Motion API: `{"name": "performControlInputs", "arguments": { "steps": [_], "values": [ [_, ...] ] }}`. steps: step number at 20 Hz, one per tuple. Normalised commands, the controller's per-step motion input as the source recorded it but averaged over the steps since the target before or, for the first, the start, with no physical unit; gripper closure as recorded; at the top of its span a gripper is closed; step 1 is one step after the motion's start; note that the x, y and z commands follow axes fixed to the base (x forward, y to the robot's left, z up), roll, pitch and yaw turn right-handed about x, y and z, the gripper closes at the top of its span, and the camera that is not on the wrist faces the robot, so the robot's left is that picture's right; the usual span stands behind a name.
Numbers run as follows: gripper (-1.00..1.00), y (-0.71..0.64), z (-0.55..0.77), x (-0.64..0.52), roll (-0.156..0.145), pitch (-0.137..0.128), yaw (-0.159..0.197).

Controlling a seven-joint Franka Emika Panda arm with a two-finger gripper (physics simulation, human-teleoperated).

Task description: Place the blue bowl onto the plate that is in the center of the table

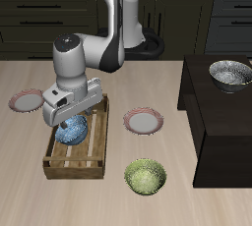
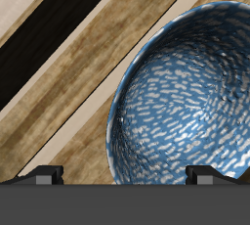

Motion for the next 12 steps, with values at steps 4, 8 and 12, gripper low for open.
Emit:
{"name": "performControlInputs", "arguments": {
  "steps": [4, 8, 12],
  "values": [
    [-1.00, 0.05, -0.22, -0.06, 0.009, 0.032, 0.006],
    [1.00, 0.01, -0.12, -0.04, 0.012, 0.020, -0.001],
    [1.00, 0.11, 0.03, -0.04, 0.030, -0.006, -0.005]
  ]
}}
